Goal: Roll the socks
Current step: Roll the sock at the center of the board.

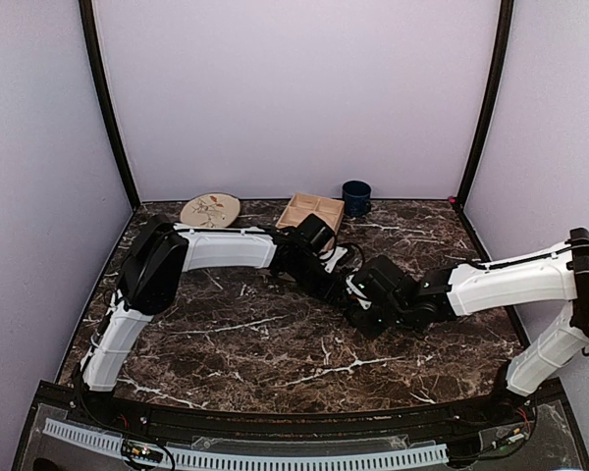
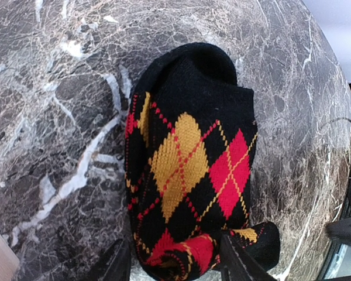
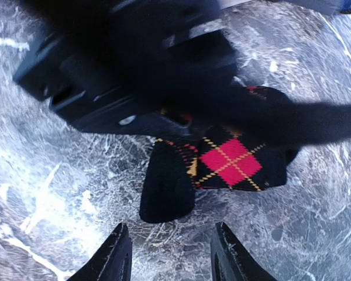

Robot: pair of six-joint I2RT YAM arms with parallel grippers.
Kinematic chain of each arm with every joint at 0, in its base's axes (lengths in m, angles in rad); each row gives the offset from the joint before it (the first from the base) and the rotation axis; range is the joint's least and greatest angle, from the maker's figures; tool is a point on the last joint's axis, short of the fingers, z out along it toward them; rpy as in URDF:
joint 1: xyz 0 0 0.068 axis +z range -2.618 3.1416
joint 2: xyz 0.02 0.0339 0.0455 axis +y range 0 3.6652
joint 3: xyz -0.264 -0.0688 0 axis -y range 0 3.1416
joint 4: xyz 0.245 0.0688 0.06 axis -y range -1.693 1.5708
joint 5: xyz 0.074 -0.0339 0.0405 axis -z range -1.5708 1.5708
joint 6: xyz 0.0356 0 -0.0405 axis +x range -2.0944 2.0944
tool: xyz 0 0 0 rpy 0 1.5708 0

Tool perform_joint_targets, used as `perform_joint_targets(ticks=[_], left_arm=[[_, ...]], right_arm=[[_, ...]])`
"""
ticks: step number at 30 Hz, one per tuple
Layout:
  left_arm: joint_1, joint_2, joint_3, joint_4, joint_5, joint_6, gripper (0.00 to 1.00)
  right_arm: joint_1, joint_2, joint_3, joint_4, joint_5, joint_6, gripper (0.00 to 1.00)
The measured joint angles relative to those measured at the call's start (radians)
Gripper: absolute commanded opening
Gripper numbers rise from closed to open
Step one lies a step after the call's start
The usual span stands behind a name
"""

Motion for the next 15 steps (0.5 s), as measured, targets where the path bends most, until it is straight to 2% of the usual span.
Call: perform_joint_targets(ticks=[15], left_arm=[[0.007,0.024,0.043,-0.039,0.039,0.001,0.53]], right_arm=[[0.013,0.141,-0.013,0.114,0.049,-0.092,0.49]])
